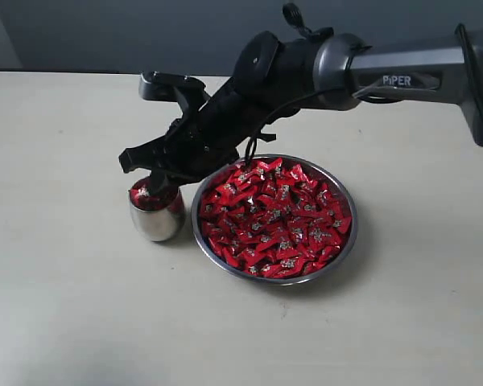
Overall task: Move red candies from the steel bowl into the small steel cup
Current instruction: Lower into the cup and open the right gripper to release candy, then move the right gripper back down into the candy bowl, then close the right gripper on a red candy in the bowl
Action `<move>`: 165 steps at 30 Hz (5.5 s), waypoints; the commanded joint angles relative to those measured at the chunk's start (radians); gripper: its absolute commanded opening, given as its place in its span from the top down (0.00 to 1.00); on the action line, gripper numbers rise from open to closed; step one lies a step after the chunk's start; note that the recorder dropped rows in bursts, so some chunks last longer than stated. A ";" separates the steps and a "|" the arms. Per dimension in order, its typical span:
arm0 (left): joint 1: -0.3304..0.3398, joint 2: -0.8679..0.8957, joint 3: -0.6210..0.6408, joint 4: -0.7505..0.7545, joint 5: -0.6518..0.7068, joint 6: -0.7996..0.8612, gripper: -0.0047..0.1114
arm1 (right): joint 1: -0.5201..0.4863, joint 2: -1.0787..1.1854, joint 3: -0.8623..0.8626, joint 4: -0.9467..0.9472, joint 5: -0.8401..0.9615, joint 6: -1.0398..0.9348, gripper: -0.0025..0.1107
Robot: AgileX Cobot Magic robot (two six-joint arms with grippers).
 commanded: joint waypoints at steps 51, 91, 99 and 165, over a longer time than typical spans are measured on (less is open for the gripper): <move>-0.002 -0.004 0.004 0.001 -0.002 -0.003 0.96 | 0.001 0.016 -0.120 -0.179 0.106 0.085 0.67; -0.002 -0.004 0.004 0.001 -0.002 -0.003 0.96 | -0.260 -0.350 0.348 -0.620 -0.118 0.446 0.99; -0.002 -0.004 0.004 0.001 -0.002 -0.003 0.96 | -0.260 -0.261 0.314 -0.467 -0.056 0.187 0.99; -0.002 -0.004 0.004 0.001 -0.002 -0.003 0.96 | -0.219 0.110 -0.065 -0.463 0.351 -0.039 0.65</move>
